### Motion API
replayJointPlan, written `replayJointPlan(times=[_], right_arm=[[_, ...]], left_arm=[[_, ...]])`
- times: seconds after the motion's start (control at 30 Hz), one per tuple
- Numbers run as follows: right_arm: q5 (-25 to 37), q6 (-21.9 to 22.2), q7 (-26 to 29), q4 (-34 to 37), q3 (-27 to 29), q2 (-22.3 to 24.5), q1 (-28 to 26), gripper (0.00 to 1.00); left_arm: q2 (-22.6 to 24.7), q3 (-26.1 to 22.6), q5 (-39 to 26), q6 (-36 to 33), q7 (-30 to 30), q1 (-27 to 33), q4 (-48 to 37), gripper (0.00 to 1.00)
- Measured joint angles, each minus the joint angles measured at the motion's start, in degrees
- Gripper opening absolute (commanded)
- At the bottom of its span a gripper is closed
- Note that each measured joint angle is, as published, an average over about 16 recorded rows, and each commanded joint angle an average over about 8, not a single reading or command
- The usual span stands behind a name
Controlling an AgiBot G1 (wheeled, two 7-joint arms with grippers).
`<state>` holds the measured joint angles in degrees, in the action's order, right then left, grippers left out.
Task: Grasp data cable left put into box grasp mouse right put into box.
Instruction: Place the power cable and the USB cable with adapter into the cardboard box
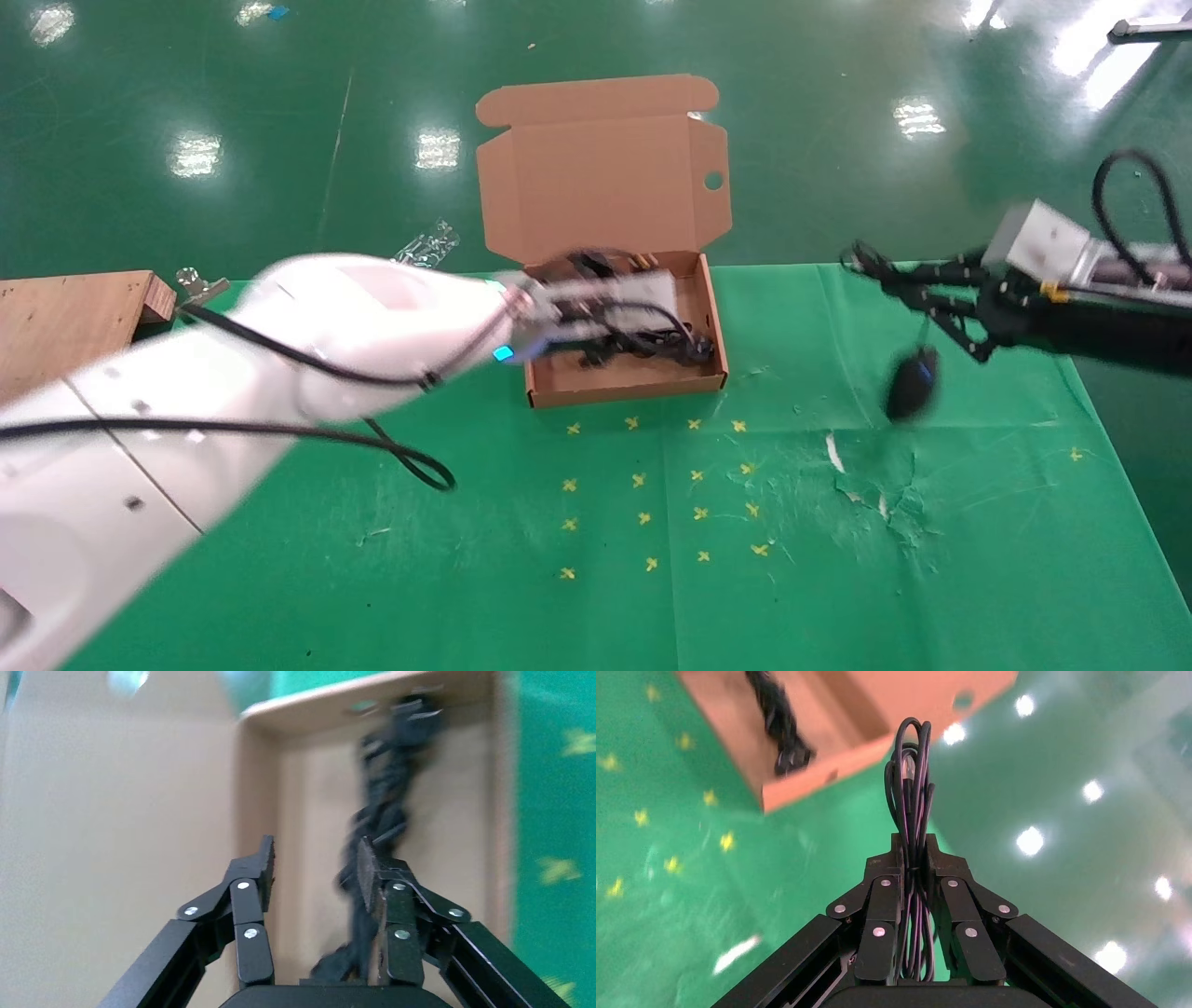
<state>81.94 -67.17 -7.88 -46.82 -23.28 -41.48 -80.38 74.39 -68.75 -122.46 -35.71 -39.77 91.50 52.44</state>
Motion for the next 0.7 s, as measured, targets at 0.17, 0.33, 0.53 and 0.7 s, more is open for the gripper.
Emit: replayJointPlan(times=[0.17,0.33,0.53,0.7], right_arm=[[-1.44,-1.84,1.44,-3.51,0.17,-1.68,-2.9,0.0],[-0.94,-3.36,3.33,-5.95,-1.28,-5.96,-6.87,0.0],[1.86,-3.95,4.75,-4.94,-4.8,-14.29,-11.19,0.0],[4.4,-3.46,4.67,0.22,-7.77,-21.54,-13.21,0.0]], left_arm=[[-7.36,2.08,3.62,0.08,-2.29,2.15,0.44,1.0],[-15.7,4.67,6.09,-0.03,-3.85,3.64,1.72,1.0],[-22.46,6.32,6.92,-0.21,-5.09,4.14,3.39,1.0],[-23.89,6.49,6.14,-0.22,-5.89,4.11,4.03,1.0]])
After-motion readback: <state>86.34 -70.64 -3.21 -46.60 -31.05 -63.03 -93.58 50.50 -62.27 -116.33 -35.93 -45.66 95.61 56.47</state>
